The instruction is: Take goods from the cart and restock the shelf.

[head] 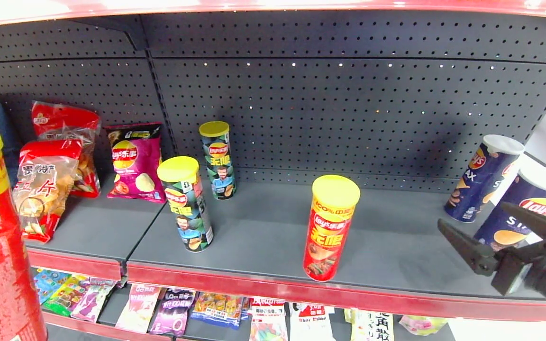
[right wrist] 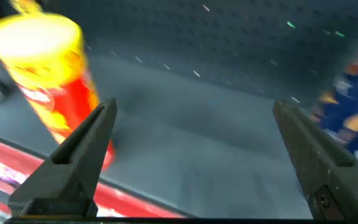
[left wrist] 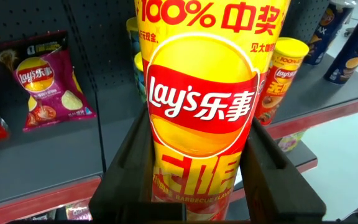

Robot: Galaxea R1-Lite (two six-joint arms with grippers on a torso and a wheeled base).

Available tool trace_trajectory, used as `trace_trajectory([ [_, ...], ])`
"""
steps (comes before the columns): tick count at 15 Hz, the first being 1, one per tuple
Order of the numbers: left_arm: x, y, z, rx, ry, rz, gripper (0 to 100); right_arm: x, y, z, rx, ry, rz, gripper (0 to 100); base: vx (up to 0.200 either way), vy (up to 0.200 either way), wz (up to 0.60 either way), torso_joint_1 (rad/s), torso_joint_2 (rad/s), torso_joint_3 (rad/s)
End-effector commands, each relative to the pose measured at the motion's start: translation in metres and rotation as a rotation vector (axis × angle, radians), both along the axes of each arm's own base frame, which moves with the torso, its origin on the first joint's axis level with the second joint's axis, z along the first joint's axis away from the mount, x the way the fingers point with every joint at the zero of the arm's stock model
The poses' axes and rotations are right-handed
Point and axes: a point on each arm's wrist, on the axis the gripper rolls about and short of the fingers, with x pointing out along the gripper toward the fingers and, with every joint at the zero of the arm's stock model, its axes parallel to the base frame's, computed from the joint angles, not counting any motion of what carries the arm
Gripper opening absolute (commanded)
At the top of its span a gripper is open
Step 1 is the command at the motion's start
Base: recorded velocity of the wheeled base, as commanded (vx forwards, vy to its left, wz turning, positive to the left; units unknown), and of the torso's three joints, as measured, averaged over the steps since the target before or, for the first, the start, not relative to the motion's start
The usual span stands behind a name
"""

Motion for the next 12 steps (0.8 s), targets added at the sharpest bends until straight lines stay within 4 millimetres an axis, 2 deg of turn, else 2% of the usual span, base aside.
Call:
trace_trajectory([
  [1, -0.002, 0.000, 0.000, 0.000, -0.008, 0.000, 0, -0.019, -0.024, 0.020, 0.040, -0.069, -0.076, 100, 0.000, 0.000, 0.00, 0.000, 0.00, 0.000],
  [3, -0.002, -0.001, 0.000, -0.001, -0.008, -0.020, 0, -0.038, -0.049, 0.014, 0.009, -0.032, -0.229, 100, 0.000, 0.000, 0.00, 0.000, 0.00, 0.000],
  [4, -0.002, -0.001, 0.000, 0.000, -0.008, -0.022, 0, -0.042, -0.053, 0.013, 0.005, -0.028, -0.258, 100, 0.000, 0.000, 0.00, 0.000, 0.00, 0.000],
  [5, -0.002, -0.001, 0.000, -0.001, -0.007, -0.028, 0, -0.058, -0.065, 0.009, -0.006, -0.015, -0.342, 100, 0.000, 0.000, 0.00, 0.000, 0.00, 0.000],
  [7, -0.002, -0.001, 0.000, -0.002, -0.004, -0.026, 0, -0.083, -0.074, 0.001, -0.007, -0.014, -0.430, 100, 0.000, 0.000, 0.00, 0.000, 0.00, 0.000],
  [10, 0.003, 0.000, 0.000, -0.003, 0.013, -0.023, 0, -0.126, -0.081, -0.025, -0.015, 0.010, -0.565, 100, 0.000, 0.000, 0.00, 0.000, 0.00, 0.000],
  [12, 0.005, 0.000, -0.003, -0.006, 0.027, -0.023, 0, -0.139, -0.080, -0.035, -0.010, 0.000, -0.617, 100, 0.000, 0.000, 0.00, 0.000, 0.00, 0.000],
])
